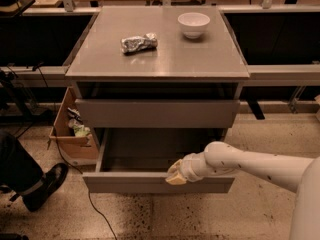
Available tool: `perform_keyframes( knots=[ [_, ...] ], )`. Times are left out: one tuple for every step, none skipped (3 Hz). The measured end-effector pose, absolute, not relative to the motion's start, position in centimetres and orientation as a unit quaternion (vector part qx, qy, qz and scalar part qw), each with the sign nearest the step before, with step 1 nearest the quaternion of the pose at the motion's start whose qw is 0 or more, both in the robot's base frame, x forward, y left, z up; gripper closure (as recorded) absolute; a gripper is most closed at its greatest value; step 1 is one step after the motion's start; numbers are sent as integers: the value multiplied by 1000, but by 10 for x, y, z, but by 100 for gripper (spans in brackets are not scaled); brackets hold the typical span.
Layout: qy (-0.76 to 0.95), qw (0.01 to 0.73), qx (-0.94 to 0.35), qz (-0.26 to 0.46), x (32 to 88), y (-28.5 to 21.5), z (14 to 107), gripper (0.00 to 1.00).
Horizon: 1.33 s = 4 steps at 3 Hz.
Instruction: Open middle drawer
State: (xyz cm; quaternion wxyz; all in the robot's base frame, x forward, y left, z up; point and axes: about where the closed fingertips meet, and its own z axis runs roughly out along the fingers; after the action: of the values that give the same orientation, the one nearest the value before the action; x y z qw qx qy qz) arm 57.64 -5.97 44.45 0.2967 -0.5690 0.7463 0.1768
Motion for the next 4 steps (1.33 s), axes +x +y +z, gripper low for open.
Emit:
perform_keyframes(
  knots=[
    [746, 297, -569, 177, 576, -60, 445, 23],
    [748, 277, -582, 155, 562, -72, 459, 1],
    [752, 264, -589, 132, 559, -84, 478, 0],
    [755, 269, -587, 119, 581, -92, 492, 26]
  ],
)
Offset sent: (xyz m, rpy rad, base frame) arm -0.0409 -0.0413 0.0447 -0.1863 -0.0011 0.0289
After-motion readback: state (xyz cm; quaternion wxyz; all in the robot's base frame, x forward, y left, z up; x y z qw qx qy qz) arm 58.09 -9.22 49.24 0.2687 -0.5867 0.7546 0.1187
